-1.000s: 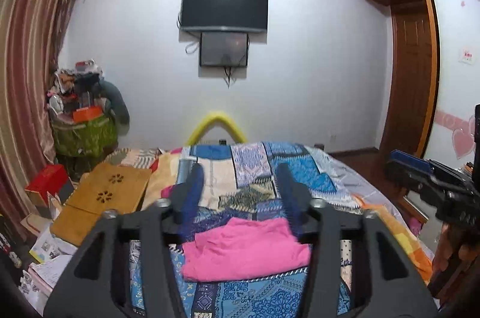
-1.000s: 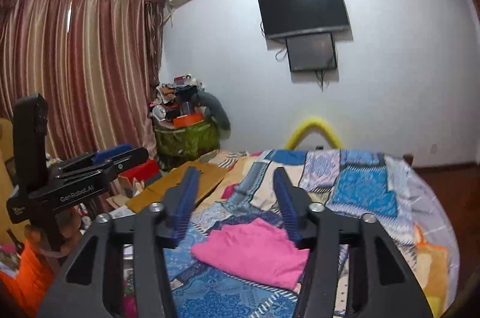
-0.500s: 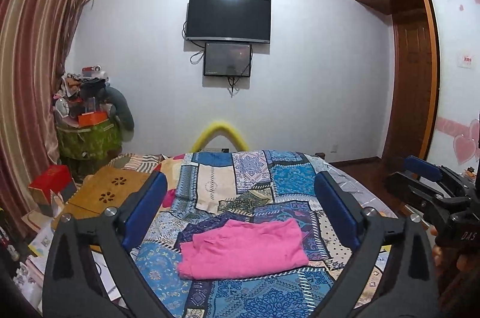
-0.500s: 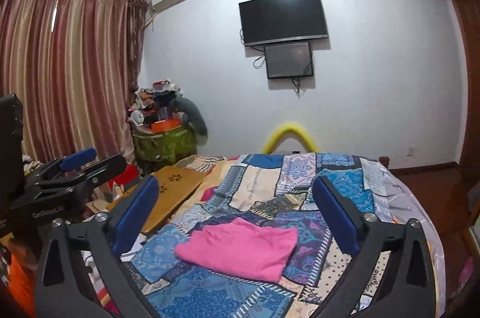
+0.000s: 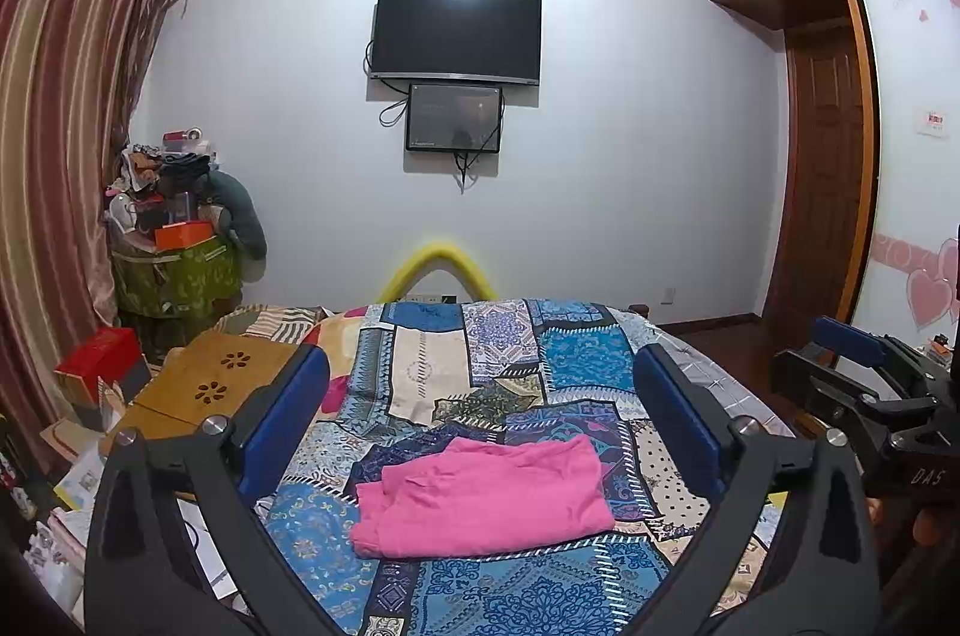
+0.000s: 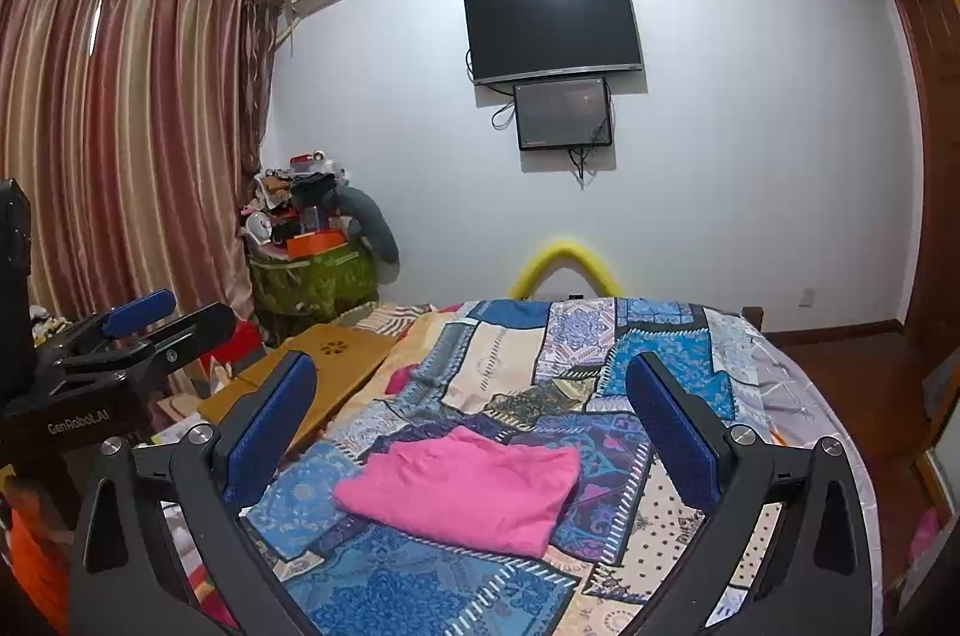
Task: Fold small clothes
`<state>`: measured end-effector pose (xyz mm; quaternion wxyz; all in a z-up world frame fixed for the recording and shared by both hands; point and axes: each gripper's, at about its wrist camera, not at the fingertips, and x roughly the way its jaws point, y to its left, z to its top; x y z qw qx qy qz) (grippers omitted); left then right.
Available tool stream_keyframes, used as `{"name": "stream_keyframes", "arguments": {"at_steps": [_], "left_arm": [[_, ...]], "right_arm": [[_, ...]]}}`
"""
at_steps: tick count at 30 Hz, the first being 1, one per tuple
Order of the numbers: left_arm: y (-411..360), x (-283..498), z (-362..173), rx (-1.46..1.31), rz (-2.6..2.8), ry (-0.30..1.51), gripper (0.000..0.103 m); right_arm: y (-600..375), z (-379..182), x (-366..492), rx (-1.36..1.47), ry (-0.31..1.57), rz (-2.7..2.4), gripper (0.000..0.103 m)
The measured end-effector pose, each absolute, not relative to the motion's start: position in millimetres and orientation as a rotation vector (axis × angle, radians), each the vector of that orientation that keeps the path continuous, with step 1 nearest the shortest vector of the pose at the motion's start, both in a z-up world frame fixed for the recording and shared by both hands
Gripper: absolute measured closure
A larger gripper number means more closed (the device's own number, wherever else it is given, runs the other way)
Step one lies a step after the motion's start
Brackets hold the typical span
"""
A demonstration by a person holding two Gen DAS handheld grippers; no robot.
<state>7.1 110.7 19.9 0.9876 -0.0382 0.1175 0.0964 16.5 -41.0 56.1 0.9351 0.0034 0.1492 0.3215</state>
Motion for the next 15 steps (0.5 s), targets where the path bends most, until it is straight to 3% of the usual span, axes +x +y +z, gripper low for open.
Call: {"name": "stream_keyframes", "arguments": {"at_steps": [15], "left_arm": [[111.3,5.9,20.4,-0.088,0.184,0.221,0.0]], "right_arm": [[-41.7,61.1,10.9,0.009,0.299,0.647,0.0]]}}
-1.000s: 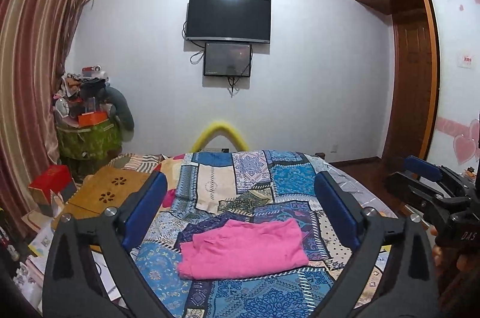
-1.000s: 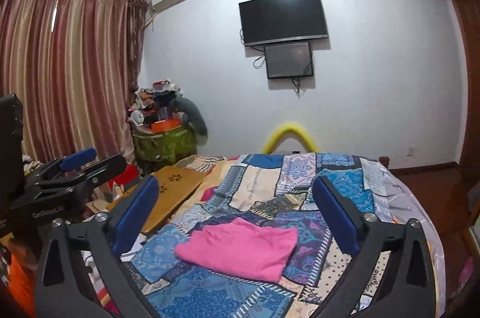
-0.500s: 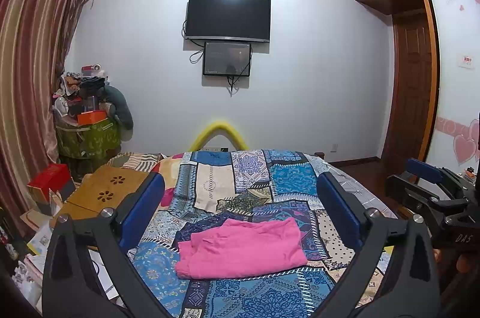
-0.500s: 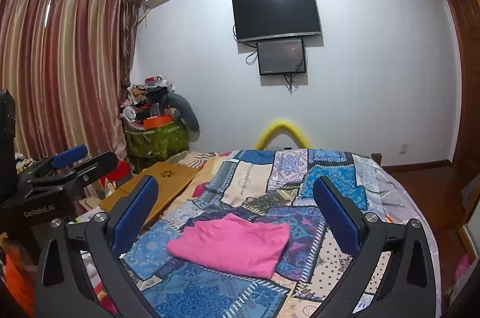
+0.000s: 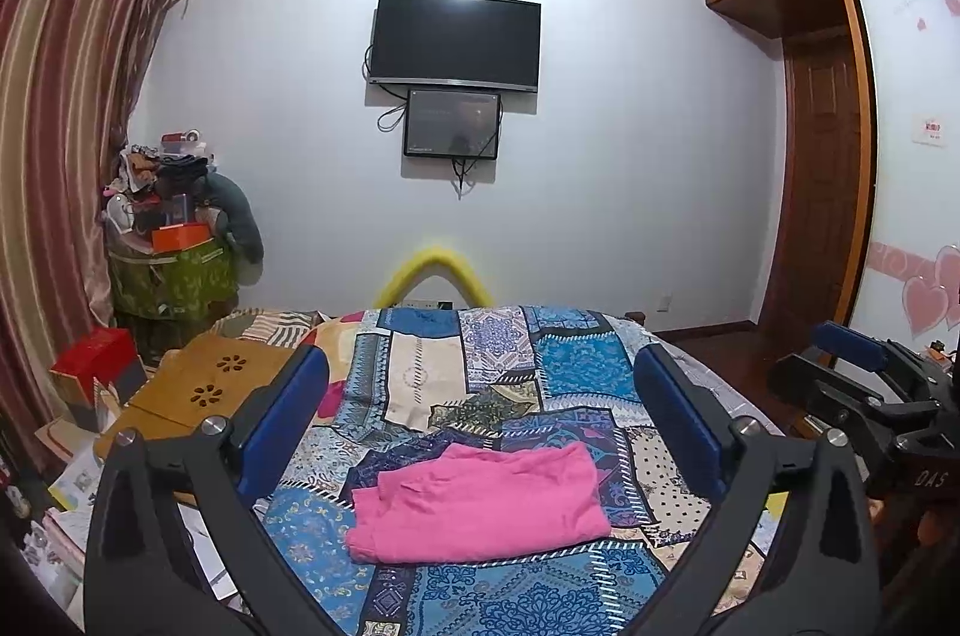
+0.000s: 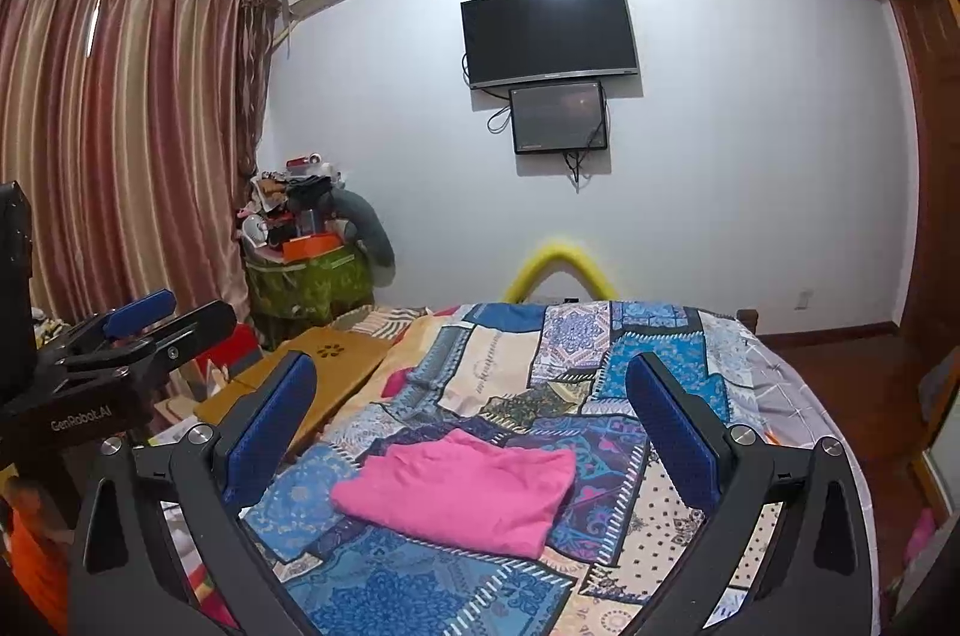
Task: Fold small clothes
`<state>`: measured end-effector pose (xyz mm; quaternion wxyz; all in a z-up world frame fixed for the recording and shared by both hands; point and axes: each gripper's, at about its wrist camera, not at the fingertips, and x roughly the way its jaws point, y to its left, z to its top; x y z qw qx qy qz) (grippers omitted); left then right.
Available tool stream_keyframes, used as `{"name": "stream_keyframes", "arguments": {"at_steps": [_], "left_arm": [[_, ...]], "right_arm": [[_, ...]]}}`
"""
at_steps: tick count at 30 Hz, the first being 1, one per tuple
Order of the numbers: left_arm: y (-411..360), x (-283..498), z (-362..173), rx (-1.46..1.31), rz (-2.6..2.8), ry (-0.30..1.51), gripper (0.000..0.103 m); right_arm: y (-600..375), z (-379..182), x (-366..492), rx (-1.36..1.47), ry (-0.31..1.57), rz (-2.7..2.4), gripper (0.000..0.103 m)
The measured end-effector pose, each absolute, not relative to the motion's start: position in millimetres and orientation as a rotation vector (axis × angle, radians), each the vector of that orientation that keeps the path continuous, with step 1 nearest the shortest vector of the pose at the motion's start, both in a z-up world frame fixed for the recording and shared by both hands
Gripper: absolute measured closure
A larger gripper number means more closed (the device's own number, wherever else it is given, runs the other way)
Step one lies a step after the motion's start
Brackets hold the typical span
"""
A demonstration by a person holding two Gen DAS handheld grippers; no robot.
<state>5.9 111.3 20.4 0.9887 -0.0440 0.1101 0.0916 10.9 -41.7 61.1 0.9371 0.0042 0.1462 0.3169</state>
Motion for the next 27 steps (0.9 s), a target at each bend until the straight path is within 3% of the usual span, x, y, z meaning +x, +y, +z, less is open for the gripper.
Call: {"name": "stream_keyframes", "arguments": {"at_steps": [27], "left_arm": [[108.6,5.2,19.1,-0.1,0.146,0.24,0.0]], "right_arm": [[-40.4,61.0,11.0,0.011,0.306,0.648,0.0]]}}
